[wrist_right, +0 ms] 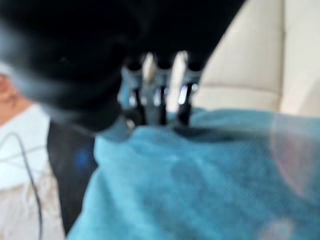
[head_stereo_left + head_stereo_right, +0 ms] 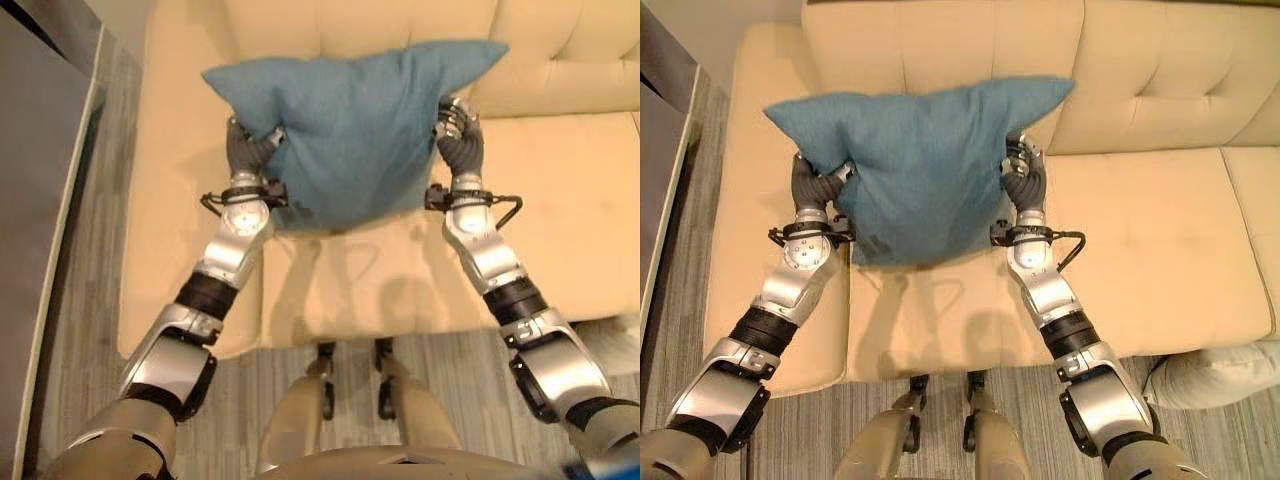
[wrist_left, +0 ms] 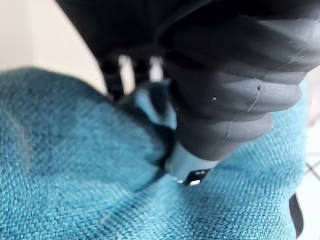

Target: Pick up all the scattered cushions and arrange them neatly on the sofa.

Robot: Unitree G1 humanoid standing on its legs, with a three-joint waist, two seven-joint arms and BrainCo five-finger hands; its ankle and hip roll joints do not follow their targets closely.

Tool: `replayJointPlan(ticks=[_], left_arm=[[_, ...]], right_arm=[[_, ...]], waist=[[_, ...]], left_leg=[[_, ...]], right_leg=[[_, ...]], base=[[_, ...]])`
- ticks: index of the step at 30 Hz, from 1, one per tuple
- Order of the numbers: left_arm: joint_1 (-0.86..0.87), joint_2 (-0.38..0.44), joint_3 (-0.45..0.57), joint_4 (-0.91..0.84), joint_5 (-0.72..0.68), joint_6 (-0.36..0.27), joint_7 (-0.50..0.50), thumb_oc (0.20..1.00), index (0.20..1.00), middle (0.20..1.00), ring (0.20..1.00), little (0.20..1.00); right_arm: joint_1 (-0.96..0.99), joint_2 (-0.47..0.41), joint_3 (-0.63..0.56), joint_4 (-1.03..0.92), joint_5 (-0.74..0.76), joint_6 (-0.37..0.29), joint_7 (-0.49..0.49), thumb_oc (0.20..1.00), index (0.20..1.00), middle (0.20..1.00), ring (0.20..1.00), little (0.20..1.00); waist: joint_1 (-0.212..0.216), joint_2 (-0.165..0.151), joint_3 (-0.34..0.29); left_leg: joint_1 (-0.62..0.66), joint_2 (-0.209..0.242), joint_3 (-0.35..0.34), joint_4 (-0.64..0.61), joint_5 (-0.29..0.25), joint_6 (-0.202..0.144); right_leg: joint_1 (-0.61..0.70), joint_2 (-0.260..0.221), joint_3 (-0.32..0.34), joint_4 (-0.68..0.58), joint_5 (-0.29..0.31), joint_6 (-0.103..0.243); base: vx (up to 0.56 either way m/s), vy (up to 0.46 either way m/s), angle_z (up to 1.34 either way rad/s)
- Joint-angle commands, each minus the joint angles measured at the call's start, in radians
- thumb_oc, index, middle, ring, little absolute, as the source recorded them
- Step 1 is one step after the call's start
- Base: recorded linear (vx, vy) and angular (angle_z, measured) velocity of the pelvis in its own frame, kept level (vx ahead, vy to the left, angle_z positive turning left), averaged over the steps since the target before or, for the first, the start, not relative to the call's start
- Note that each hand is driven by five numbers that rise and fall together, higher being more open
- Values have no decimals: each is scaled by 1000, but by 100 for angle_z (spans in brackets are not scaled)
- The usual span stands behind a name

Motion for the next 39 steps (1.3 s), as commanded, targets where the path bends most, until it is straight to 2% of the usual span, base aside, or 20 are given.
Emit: replayJointPlan(ticks=[1, 10, 20, 29, 30, 31, 32, 33, 39], left_arm=[[-208, -10, -69, -37, 23, -126, -10, 200, 200, 200, 200, 200], [-383, 88, -93, 38, -1, -133, 6, 200, 200, 200, 200, 200], [-355, 48, -85, 57, -32, -130, 3, 200, 200, 200, 200, 200], [-397, 25, -110, 186, -42, -112, -17, 200, 200, 200, 200, 200], [-423, 36, -115, 216, -39, -107, -17, 758, 758, 758, 758, 758], [-424, 36, -115, 217, -40, -108, -17, 1000, 1000, 1000, 1000, 1000], [-447, 42, -119, 232, -40, -104, -14, 1000, 1000, 1000, 1000, 1000], [-484, 57, -127, 264, -37, -98, -12, 1000, 1000, 1000, 1000, 1000], [-631, 130, -165, 374, -8, -77, -1, 1000, 1000, 1000, 1000, 1000]], right_arm=[[-170, 23, 44, -99, -41, -89, -2, 200, 200, 200, 200, 200], [-299, -5, 68, -26, -22, -85, -22, 200, 200, 200, 200, 200], [-279, 1, 75, -5, -29, -69, -22, 200, 200, 200, 200, 200], [-346, -11, 94, 68, -55, -55, -45, 200, 200, 200, 200, 200], [-365, -11, 98, 86, -53, -51, -51, 200, 200, 200, 200, 200], [-367, -11, 98, 87, -53, -52, -51, 200, 200, 200, 200, 200], [-381, -10, 101, 101, -57, -46, -61, 388, 388, 388, 388, 388], [-404, -12, 104, 131, -70, -38, -80, 1000, 1000, 1000, 1000, 1000], [-512, -17, 119, 253, -89, -8, -146, 1000, 1000, 1000, 1000, 1000]], waist=[[18, 4, -21], [23, -10, 3], [20, -26, 20], [10, -51, 50], [7, -53, 53], [7, -53, 53], [6, -55, 55], [8, -54, 53], [19, -42, 44]], left_leg=[[5, 63, -51, 105, -119, -88], [-34, 72, -46, 128, -123, -93], [-55, 74, -60, 125, -120, -96], [-144, 72, -76, 152, -114, -99], [-155, 73, -79, 143, -105, -99], [-156, 73, -79, 143, -104, -99], [-163, 73, -81, 134, -97, -99], [-177, 73, -87, 117, -84, -98], [-198, 68, -93, 66, -54, -102]], right_leg=[[-19, -42, -68, 105, -83, 83], [-48, -37, -70, 103, -72, 92], [-65, -38, -87, 104, -75, 91], [-133, -42, -96, 119, -66, 93], [-148, -41, -93, 118, -59, 96], [-149, -41, -93, 118, -59, 96], [-157, -40, -91, 115, -55, 97], [-174, -39, -91, 109, -47, 101], [-209, -35, -87, 88, -35, 107]], base=[[6, -1, -5], [50, 0, -6], [33, 1, 0], [8, -3, 9], [28, 8, 5], [0, 0, 0], [0, 0, 0], [0, 0, 0], [5, 1, 0]])
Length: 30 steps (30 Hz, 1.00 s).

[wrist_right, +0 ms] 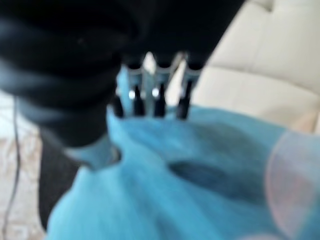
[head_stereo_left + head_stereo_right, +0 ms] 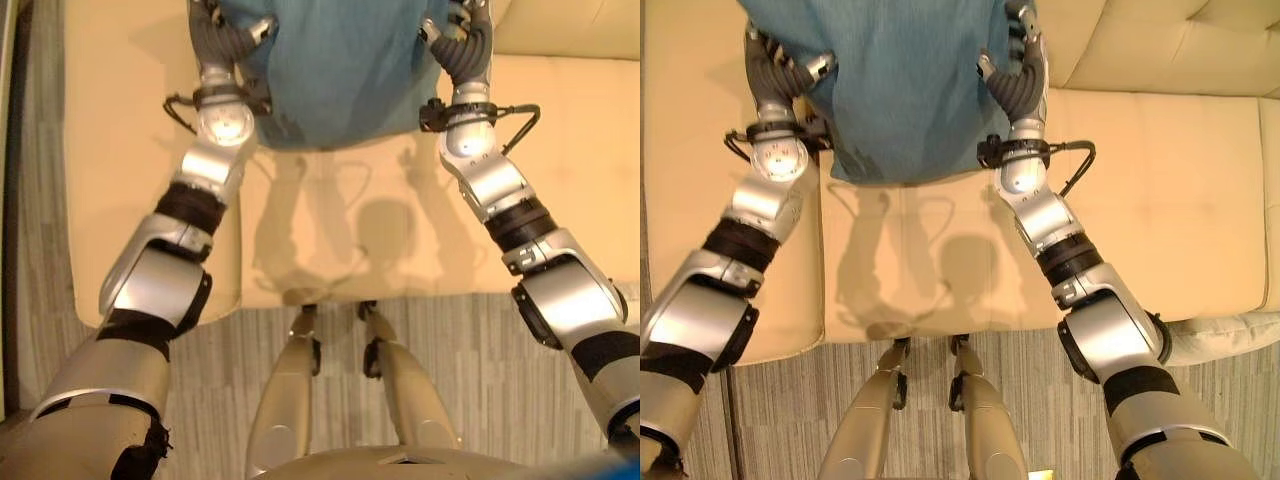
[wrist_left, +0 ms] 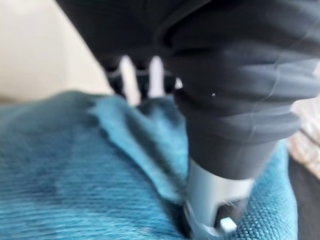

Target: Pick up all the scattered cushions and arrange them neatly on the sofa.

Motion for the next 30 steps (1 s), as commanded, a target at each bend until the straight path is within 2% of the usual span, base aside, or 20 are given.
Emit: replayJointPlan(ticks=[1, 2, 3, 6, 8, 12, 16, 18, 21, 23, 26, 30], left_arm=[[-136, 49, -47, 13, 50, -25, -11, 1000, 1000, 1000, 1000, 1000], [-138, 49, -48, 15, 50, -25, -11, 1000, 1000, 1000, 1000, 1000], [-169, 91, -63, 42, 65, -17, -7, 1000, 1000, 1000, 1000, 1000], [-189, 145, -68, 75, 67, -10, -10, 1000, 1000, 1000, 1000, 1000], [-186, 211, -47, 109, 38, -7, -16, 1000, 1000, 1000, 1000, 1000], [-152, 278, -32, 128, 37, 1, -33, 1000, 1000, 1000, 1000, 1000], [-21, 317, 46, 62, 55, -6, -34, 1000, 1000, 1000, 1000, 1000], [123, 320, 127, -33, 70, -16, -39, 1000, 1000, 1000, 1000, 1000], [365, 292, 249, -195, 93, -32, -66, 1000, 1000, 1000, 1000, 1000], [570, 237, 340, -301, 105, -37, -100, 1000, 1000, 1000, 1000, 1000], [833, 146, 410, -412, 168, -14, -170, 1000, 1000, 1000, 1000, 1000], [1082, 57, 450, -425, 269, 25, -269, 1000, 1000, 1000, 1000, 1000]], right_arm=[[-83, 23, -13, 14, -51, -12, -52, 1000, 1000, 1000, 1000, 1000], [-85, 23, -13, 15, -50, -12, -52, 1000, 1000, 1000, 1000, 1000], [-103, 11, -19, 42, -50, -9, -69, 1000, 1000, 1000, 1000, 1000], [-113, -15, -25, 82, -29, -4, -78, 1000, 1000, 1000, 1000, 1000], [-123, -76, -30, 119, 13, -1, -73, 1000, 1000, 1000, 1000, 1000], [-113, -151, -22, 133, 31, 0, -56, 1000, 1000, 1000, 1000, 1000], [-22, -200, -78, 85, 45, -13, -50, 1000, 1000, 1000, 1000, 1000], [88, -215, -125, 26, 40, -19, -22, 1000, 1000, 1000, 1000, 1000], [277, -227, -192, -57, 31, -26, 49, 1000, 1000, 1000, 1000, 1000], [426, -230, -232, -94, 33, -32, 119, 1000, 1000, 1000, 1000, 1000], [646, -228, -271, -135, 44, -45, 249, 1000, 1000, 1000, 1000, 1000], [873, -186, -351, -135, 78, -54, 394, 1000, 1000, 1000, 1000, 1000]], waist=[[23, 24, -14], [23, 24, -13], [28, 31, -21], [32, 41, -33], [36, 50, -48], [41, 54, -59], [44, 55, -67], [45, 51, -79], [53, 40, -91], [58, 30, -100], [65, 15, -103], [69, 5, -107]], left_leg=[[58, 54, -58, -10, -60, -81], [58, 53, -58, -11, -59, -81], [58, 51, -59, -20, -57, -80], [65, 48, -64, -28, -55, -80], [78, 45, -69, -35, -56, -82], [89, 43, -69, -37, -58, -83], [111, 42, -67, -40, -65, -82], [132, 46, -64, -41, -73, -81], [167, 50, -63, -31, -92, -79], [199, 54, -60, -21, -108, -80], [263, 60, -61, -12, -125, -85], [330, 65, -65, -10, -124, -95]], right_leg=[[10, -48, -56, 75, -73, 126], [10, -48, -55, 75, -72, 126], [6, -48, -53, 73, -72, 127], [11, -48, -54, 72, -75, 126], [23, -49, -55, 69, -80, 124], [35, -49, -57, 70, -87, 121], [58, -46, -61, 65, -94, 117], [83, -42, -66, 57, -99, 112], [127, -40, -77, 49, -111, 105], [169, -39, -86, 42, -120, 102], [249, -34, -95, 29, -133, 99], [337, -33, -117, 7, -144, 102]], base=[[0, 0, 0], [0, 0, 0], [0, 0, 0], [43, 23, -2], [51, 29, -1], [9, 11, 3], [6, 1, 2], [19, -10, 0], [43, -35, -3], [52, -53, -1], [55, -65, -5], [25, -47, 16]])
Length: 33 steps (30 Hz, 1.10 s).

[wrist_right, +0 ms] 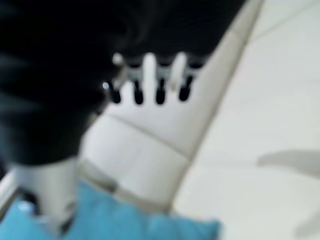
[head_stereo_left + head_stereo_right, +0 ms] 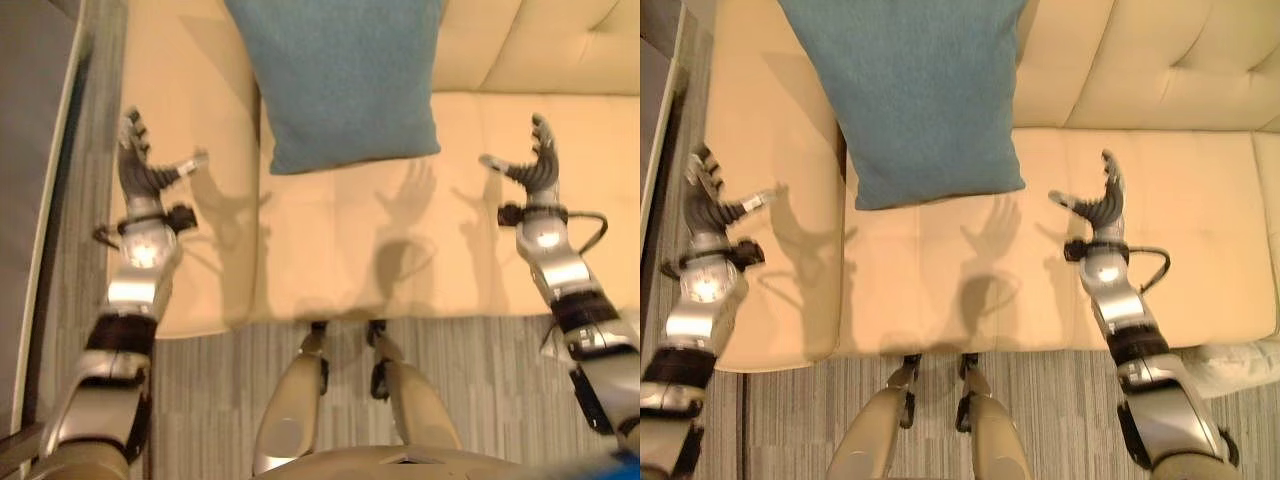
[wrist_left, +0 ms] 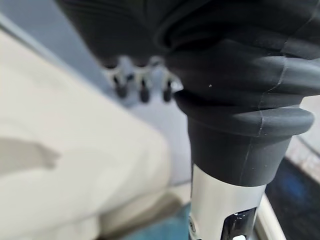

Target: Pick up all the scattered cushions and arrange them neatly on the sofa.

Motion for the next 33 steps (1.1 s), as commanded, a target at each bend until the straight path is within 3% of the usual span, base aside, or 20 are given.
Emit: replayJointPlan(ticks=[1, 4, 10, 13, 15, 17, 18, 22, 24, 25, 29, 32, 33], left_arm=[[69, 1, 14, 68, 112, -6, -82, 1000, 1000, 1000, 1000, 1000], [227, -67, 13, 195, 208, 38, -150, 1000, 1000, 1000, 1000, 1000], [299, -146, -26, 383, 251, 67, -204, 1000, 1000, 1000, 1000, 1000], [303, -220, -73, 591, 307, 91, -210, 1000, 1000, 1000, 1000, 1000], [289, -254, -83, 682, 304, 93, -199, 1000, 1000, 1000, 1000, 1000], [279, -278, -96, 738, 301, 93, -196, 1000, 1000, 1000, 1000, 1000], [280, -298, -120, 768, 322, 94, -194, 1000, 1000, 1000, 1000, 1000], [275, -318, -138, 785, 337, 99, -185, 1000, 1000, 1000, 1000, 1000], [261, -324, -151, 798, 345, 100, -188, 1000, 1000, 1000, 1000, 1000], [249, -330, -176, 802, 364, 102, -180, 1000, 1000, 1000, 1000, 1000], [239, -338, -186, 816, 370, 108, -186, 1000, 1000, 1000, 1000, 1000], [228, -339, -178, 825, 361, 112, -183, 1000, 1000, 1000, 1000, 1000], [219, -337, -177, 825, 356, 115, -183, 1000, 1000, 1000, 1000, 1000]], right_arm=[[94, 15, -70, 21, 27, -58, 102, 1000, 1000, 1000, 1000, 1000], [234, 53, -113, 85, -17, -57, 152, 1000, 1000, 1000, 1000, 1000], [300, 96, -115, 197, -59, -51, 163, 1000, 1000, 1000, 1000, 1000], [316, 131, -93, 330, -97, -39, 144, 1000, 1000, 1000, 1000, 1000], [302, 145, -70, 401, -104, -26, 135, 1000, 1000, 1000, 1000, 1000], [284, 153, -45, 458, -118, -9, 131, 1000, 1000, 1000, 1000, 1000], [271, 162, -28, 492, -120, 3, 131, 1000, 1000, 1000, 1000, 1000], [257, 166, -19, 520, -119, 17, 132, 1000, 1000, 1000, 1000, 1000], [245, 165, -9, 544, -135, 26, 136, 1000, 1000, 1000, 1000, 1000], [234, 168, -9, 571, -143, 43, 134, 1000, 1000, 1000, 1000, 1000], [235, 181, -7, 599, -157, 57, 139, 1000, 1000, 1000, 1000, 1000], [222, 196, -6, 628, -166, 72, 137, 1000, 1000, 1000, 1000, 1000], [217, 200, -2, 631, -168, 74, 133, 1000, 1000, 1000, 1000, 1000]], waist=[[16, -28, -105], [13, -18, -116], [2, -2, -141], [-1, 9, -159], [10, 11, -153], [25, 16, -148], [36, 25, -152], [33, 40, -159], [21, 48, -169], [11, 60, -164], [16, 65, -160], [28, 72, -145], [38, 75, -136]], left_leg=[[54, 56, -28, 73, -127, -73], [134, 73, -32, 72, -141, -74], [189, 75, -29, 58, -133, -73], [215, 72, -21, 88, -150, -71], [209, 53, -71, 160, -161, -72], [211, 16, -162, 226, -161, -74], [227, -23, -259, 260, -170, -67], [253, -58, -330, 250, -196, -55], [286, -66, -327, 198, -236, -34], [304, -92, -300, 171, -259, 0], [310, -123, -282, 150, -250, 21], [306, -127, -248, 129, -228, 39], [302, -121, -227, 125, -221, 43]], right_leg=[[78, -41, -80, 40, -108, 96], [157, -31, -90, 39, -138, 87], [212, -26, -89, 26, -144, 81], [252, -24, -65, 6, -149, 76], [260, -25, -41, 13, -147, 70], [261, -27, -6, 18, -139, 67], [250, -28, 34, 30, -133, 68], [219, -31, 85, 63, -125, 76], [181, -46, 100, 95, -116, 86], [114, -82, 124, 146, -86, 115], [73, -116, 129, 150, -62, 143], [28, -142, 94, 191, -62, 150], [25, -152, 46, 213, -78, 143]], base=[[40, -30, 12], [34, -22, 12], [-19, 19, 6], [-72, 42, 11], [-145, 54, -2], [-199, 117, -26], [-187, 119, -30], [-181, 109, -84], [-380, 246, -62], [-377, 254, -72], [-271, 169, -80], [-274, 95, -59], [-297, 39, -81]])
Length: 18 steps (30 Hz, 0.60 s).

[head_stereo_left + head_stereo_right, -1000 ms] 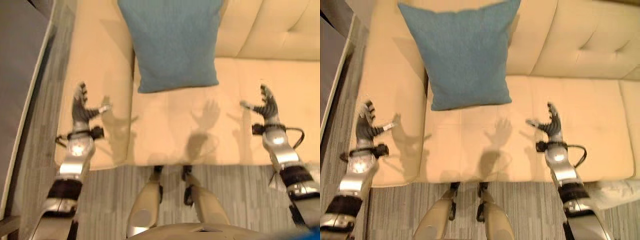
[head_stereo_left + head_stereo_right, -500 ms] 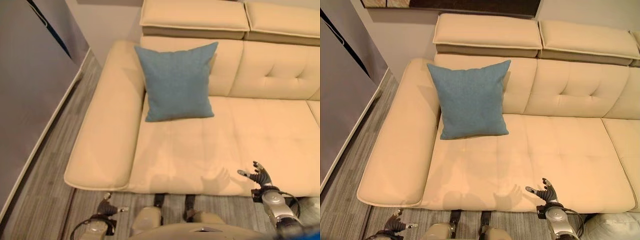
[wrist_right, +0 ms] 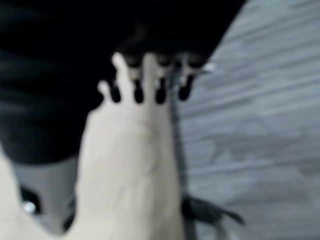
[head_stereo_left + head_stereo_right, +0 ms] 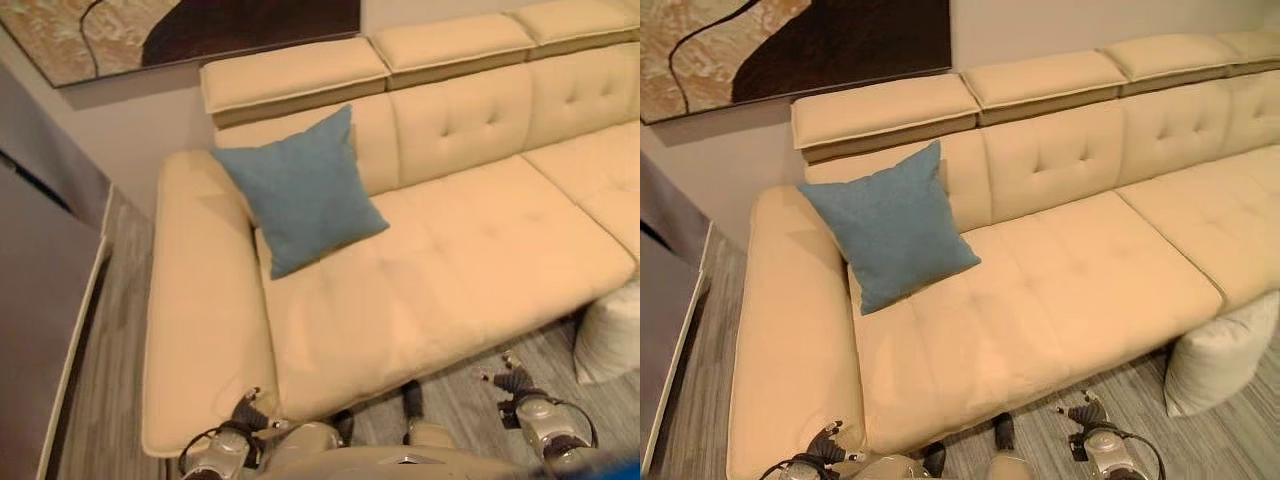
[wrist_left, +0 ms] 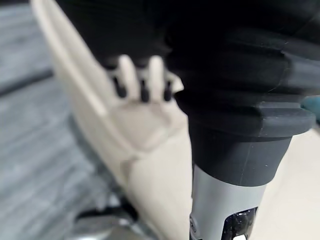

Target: Pick up all the scattered cushions and arrange them neatly on the sofa.

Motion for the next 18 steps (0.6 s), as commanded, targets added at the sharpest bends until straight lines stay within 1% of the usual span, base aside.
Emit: replayJointPlan(ticks=[1, 2, 3, 5, 6, 8, 9, 10, 11, 12, 13, 14, 15, 16, 17, 18], left_arm=[[-14, 34, 20, 19, 2, 6, 19, 1000, 1000, 1000, 1000, 1000], [-15, 36, 21, 22, -1, 8, 20, 1000, 1000, 1000, 1000, 1000], [-12, 38, 23, 29, -2, 11, 19, 1000, 1000, 1000, 1000, 1000], [-9, 43, 31, 46, -7, 19, 20, 1000, 1000, 1000, 1000, 1000], [-7, 45, 38, 51, -12, 22, 22, 1000, 1000, 1000, 1000, 1000], [-9, 47, 47, 70, -18, 26, 19, 1000, 1000, 1000, 1000, 1000], [-10, 48, 50, 75, -19, 28, 19, 1000, 1000, 1000, 1000, 1000], [-8, 41, 53, 79, -27, 24, 24, 1000, 1000, 1000, 1000, 1000], [-14, 39, 51, 84, -29, 25, 25, 1000, 1000, 1000, 1000, 1000], [-15, 39, 51, 84, -29, 25, 25, 1000, 1000, 1000, 1000, 1000], [-23, 36, 45, 87, -28, 26, 27, 1000, 1000, 1000, 1000, 1000], [-42, 24, 36, 84, -33, 26, 28, 1000, 1000, 1000, 1000, 1000], [-46, 20, 26, 78, -34, 24, 29, 1000, 1000, 1000, 1000, 1000], [-49, 17, 21, 73, -41, 24, 26, 1000, 1000, 1000, 1000, 1000], [-54, 10, 16, 69, -55, 18, 27, 1000, 1000, 1000, 1000, 1000], [-57, 6, 16, 69, -58, 18, 28, 1000, 1000, 1000, 1000, 1000]], right_arm=[[-63, -15, -1, -26, -24, -4, -19, 1000, 1000, 1000, 1000, 1000], [-62, -12, 3, -16, -23, -6, -17, 1000, 1000, 1000, 1000, 1000], [-60, -9, 4, -3, -22, -6, -16, 1000, 1000, 1000, 1000, 1000], [-51, -5, 1, 26, -16, -1, -14, 1000, 1000, 1000, 1000, 1000], [-45, -3, 2, 37, -12, 1, -15, 1000, 1000, 1000, 1000, 1000], [-37, 4, 6, 50, -10, 1, -15, 1000, 1000, 1000, 1000, 1000], [-40, 5, 7, 56, -10, 2, -17, 1000, 1000, 1000, 1000, 1000], [-54, 9, 34, 59, -15, 4, -22, 1000, 1000, 1000, 1000, 1000], [-57, 8, 38, 58, -11, 2, -22, 1000, 1000, 1000, 1000, 1000], [-58, 8, 38, 58, -11, 2, -22, 1000, 1000, 1000, 1000, 1000], [-62, 3, 37, 55, -2, 1, -26, 1000, 1000, 1000, 1000, 1000], [-72, -9, 26, 46, 24, -2, -36, 1000, 1000, 1000, 1000, 1000], [-73, -12, 27, 45, 27, -2, -42, 1000, 1000, 1000, 1000, 1000], [-74, -14, 28, 48, 28, -3, -47, 1000, 1000, 1000, 1000, 1000], [-76, -15, 39, 50, 22, -3, -50, 1000, 1000, 1000, 1000, 1000], [-79, -15, 44, 51, 20, -3, -51, 1000, 1000, 1000, 1000, 1000]], waist=[[63, -2, 68], [67, -1, 66], [69, -1, 65], [71, -9, 48], [78, -13, 37], [101, -19, 20], [117, -25, 15], [147, -47, 4], [147, -49, 13], [147, -48, 13], [143, -51, 24], [130, -45, 42], [135, -40, 51], [137, -39, 51], [151, -35, 52], [155, -34, 51]], left_leg=[[130, 29, -42, -55, -113, -85], [123, 31, -27, -65, -96, -83], [127, 36, -18, -72, -88, -79], [121, 40, -5, -84, -72, -69], [120, 43, 6, -91, -69, -68], [101, 57, 40, -103, -58, -72], [86, 61, 63, -101, -55, -77], [54, 88, 114, -72, -59, -106], [45, 93, 121, -49, -59, -117], [44, 93, 121, -47, -61, -117], [24, 99, 132, -16, -57, -132], [-4, 112, 135, 29, -55, -156], [-3, 104, 101, 43, -59, -160], [-4, 90, 56, 39, -52, -164], [10, 47, -65, 37, -45, -169], [16, 30, -110, 41, -50, -170]], right_leg=[[21, -17, -167, 84, -72, 14], [36, -23, -216, 108, -94, 0], [53, -8, -225, 152, -114, -9], [84, 41, -197, 219, -152, -13], [121, 59, -196, 214, -176, -17], [178, 81, -222, 211, -214, -24], [214, 79, -239, 175, -214, -20], [265, 93, -248, -1, -198, -26], [274, 100, -242, -28, -192, -30], [276, 101, -242, -30, -191, -30], [284, 104, -244, -53, -184, -35], [300, 108, -241, -96, -174, -45], [303, 113, -220, -102, -168, -49], [300, 114, -204, -113, -158, -50], [293, 120, -160, -134, -134, -48], [289, 120, -139, -144, -122, -44]], base=[[-290, 31, -94], [-250, 10, -102], [-178, -8, -106], [-113, -51, -70], [-85, -87, -33], [-118, -113, -39], [-71, -353, -118], [-12, -368, -170], [31, -332, -163], [-7, -129, -106], [-60, -168, -42], [-81, -177, 14], [-85, -110, 3], [-80, -21, -26], [-84, -14, -58], [-108, 10, -43]])
